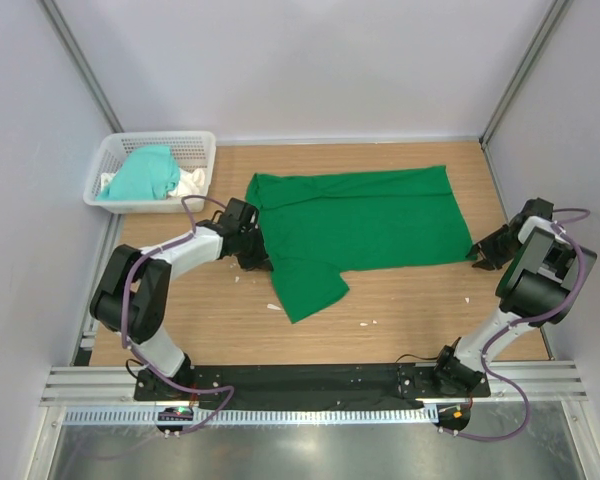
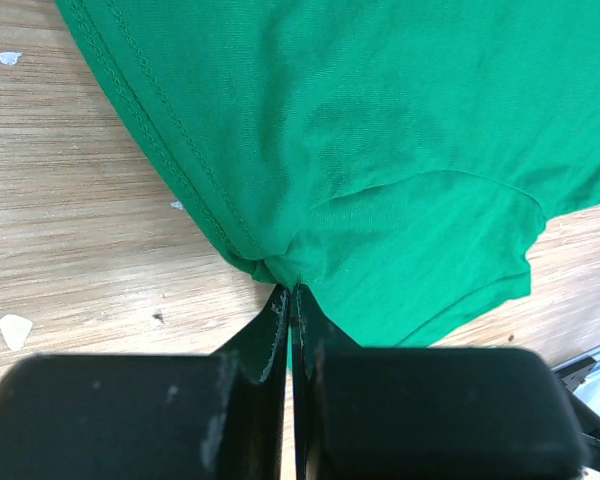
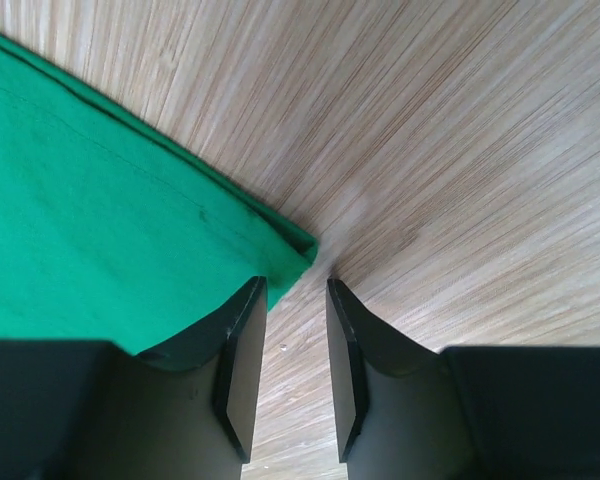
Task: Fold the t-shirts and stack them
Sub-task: Fold the tshirt
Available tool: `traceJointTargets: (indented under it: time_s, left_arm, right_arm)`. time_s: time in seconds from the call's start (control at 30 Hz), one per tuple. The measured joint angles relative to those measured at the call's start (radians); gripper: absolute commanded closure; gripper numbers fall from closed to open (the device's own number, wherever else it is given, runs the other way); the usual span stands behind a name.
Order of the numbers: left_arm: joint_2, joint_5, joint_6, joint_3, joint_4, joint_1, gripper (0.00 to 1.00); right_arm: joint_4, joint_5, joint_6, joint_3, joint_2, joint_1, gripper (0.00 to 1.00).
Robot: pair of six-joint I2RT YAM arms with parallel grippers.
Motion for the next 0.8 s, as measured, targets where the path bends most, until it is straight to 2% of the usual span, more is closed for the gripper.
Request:
traceJointTargets:
  time_s: [0.07,0.3,0.33,0.4,0.8]
  left_arm:
    - [-0.005,0.0,0.0,0.0,-0.001,0.0,1.0]
    - [-0.014,0.0,-0.001,0.0,-0.002,0.0,1.0]
    - [-0.016,0.0,-0.001,0.0,-0.002,0.0,1.0]
    - [-0.019,0.0,-0.002,-0.002,-0.002,0.0,1.0]
    - [-0.056,0.0,-0.024,-0.013,-0.026,0.0,1.0]
  right_arm:
    - [0.0,-0.002,0.0,0.001,0.002,-0.003,0.66]
    - [0.01,-0.011,-0.009,0.005,0.014,-0.006,0.81]
    - [0.013,-0.011,-0.012,0.005,0.015,-0.006,0.89]
    - [0.014,-0.011,-0.026,0.008,0.02,-0.006,0.98]
    - [0.012,-0.018,-0.032,0.023,0.031,-0.005,0.99]
